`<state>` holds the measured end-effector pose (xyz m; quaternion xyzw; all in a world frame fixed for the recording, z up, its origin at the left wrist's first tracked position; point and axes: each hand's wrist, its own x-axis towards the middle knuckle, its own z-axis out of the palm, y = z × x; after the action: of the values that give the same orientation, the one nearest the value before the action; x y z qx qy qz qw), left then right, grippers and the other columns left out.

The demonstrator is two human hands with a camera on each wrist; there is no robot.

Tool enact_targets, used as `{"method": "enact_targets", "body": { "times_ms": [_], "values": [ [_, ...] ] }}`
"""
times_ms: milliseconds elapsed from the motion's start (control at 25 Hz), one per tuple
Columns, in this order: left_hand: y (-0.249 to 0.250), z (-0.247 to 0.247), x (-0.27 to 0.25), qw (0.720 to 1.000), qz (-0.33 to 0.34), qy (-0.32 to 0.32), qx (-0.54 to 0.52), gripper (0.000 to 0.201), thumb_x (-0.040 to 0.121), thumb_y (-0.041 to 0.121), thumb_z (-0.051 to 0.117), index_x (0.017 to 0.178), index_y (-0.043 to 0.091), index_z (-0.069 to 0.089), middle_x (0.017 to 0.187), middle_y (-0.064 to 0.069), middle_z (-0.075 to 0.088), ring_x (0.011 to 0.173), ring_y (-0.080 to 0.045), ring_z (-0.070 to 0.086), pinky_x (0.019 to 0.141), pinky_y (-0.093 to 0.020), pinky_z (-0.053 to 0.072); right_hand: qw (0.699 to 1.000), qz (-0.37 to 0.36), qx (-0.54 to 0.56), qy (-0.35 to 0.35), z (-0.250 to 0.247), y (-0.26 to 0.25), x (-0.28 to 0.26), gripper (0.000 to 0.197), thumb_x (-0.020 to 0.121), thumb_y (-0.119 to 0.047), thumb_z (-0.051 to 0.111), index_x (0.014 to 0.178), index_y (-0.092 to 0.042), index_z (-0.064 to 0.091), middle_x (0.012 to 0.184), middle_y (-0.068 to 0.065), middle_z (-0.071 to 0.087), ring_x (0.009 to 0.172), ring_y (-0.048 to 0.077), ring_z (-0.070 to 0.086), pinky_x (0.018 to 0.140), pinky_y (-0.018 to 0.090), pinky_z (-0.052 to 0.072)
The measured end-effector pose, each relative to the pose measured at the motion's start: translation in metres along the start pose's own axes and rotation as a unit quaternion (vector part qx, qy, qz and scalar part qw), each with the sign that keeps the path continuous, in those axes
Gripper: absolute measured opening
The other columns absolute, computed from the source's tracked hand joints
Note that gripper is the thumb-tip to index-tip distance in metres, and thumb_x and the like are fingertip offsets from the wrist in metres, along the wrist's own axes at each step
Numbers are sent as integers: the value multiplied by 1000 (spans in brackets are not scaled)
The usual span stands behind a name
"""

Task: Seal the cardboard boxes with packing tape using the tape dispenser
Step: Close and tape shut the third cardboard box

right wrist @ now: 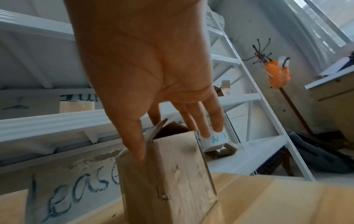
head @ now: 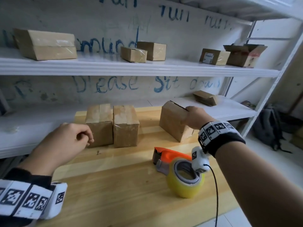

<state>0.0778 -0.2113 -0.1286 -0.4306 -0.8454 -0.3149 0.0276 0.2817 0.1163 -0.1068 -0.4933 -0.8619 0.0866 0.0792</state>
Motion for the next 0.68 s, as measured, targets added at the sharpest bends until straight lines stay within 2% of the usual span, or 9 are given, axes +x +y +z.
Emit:
{"method": "enact_targets", "body": {
  "times_ms": [120, 320, 400, 440, 480, 520, 600, 680],
  "values": [
    [1, 0, 0, 1000, -8, -3, -6, 42, 89, 0, 54, 64, 30, 71, 68, 14, 73, 72, 0, 70, 78, -38, 59, 999, -26, 15, 10, 3, 9, 6, 30, 83, -19, 71, 112, -13, 68, 94, 6, 63, 83, 22, 60, 68, 30, 49],
    [1, 1, -2, 1000, 0, -16, 6, 40, 90, 5, 54, 66, 32, 71, 70, 15, 72, 63, -12, 70, 70, -43, 60, 996, -16, 65, 52, -10, 6, -4, 19, 79, -23, 73, 91, -8, 71, 75, 5, 60, 64, 14, 54, 58, 26, 45],
    [3, 2, -3, 1000, 9, -22, 10, 40, 92, 6, 54, 71, 34, 72, 74, 14, 72, 59, -10, 66, 65, -39, 59, 991, -46, 102, 71, -21, -3, -20, 14, 83, -23, 70, 89, -11, 70, 75, 3, 60, 60, 10, 52, 46, 19, 40],
    [5, 4, -3, 1000, 18, -21, -1, 39, 93, 5, 54, 77, 35, 72, 78, 15, 73, 64, -7, 67, 66, -36, 58, 987, -72, 118, 78, -28, -9, -30, 14, 85, -24, 68, 92, -12, 71, 76, 3, 61, 59, 10, 53, 40, 16, 38],
    [7, 5, -4, 999, 26, -24, -16, 38, 94, 4, 53, 88, 37, 72, 85, 16, 72, 74, -2, 68, 71, -28, 56, 983, -100, 128, 81, -34, -18, -42, 15, 87, -25, 66, 98, -15, 71, 80, 3, 63, 61, 11, 55, 36, 14, 37],
    [8, 7, -5, 999, 37, -24, -32, 38, 95, 3, 52, 103, 36, 70, 92, 17, 71, 85, 1, 67, 76, -20, 52, 979, -128, 134, 83, -39, -25, -53, 19, 87, -25, 66, 104, -18, 71, 86, 3, 65, 64, 11, 56, 37, 13, 37],
    [7, 9, -9, 998, 48, -25, -39, 44, 95, 3, 54, 123, 36, 61, 103, 20, 67, 98, 4, 63, 79, -13, 45, 969, -171, 155, 86, -47, -37, -73, 30, 85, -27, 70, 115, -26, 69, 98, 1, 66, 73, 10, 58, 47, 14, 41],
    [6, 9, -12, 998, 48, -28, -31, 42, 95, 5, 57, 124, 36, 60, 110, 21, 63, 101, 5, 60, 82, -12, 45, 955, -204, 195, 90, -50, -44, -91, 41, 83, -31, 74, 123, -32, 65, 105, -4, 65, 85, 10, 61, 63, 20, 47]
  ]
}}
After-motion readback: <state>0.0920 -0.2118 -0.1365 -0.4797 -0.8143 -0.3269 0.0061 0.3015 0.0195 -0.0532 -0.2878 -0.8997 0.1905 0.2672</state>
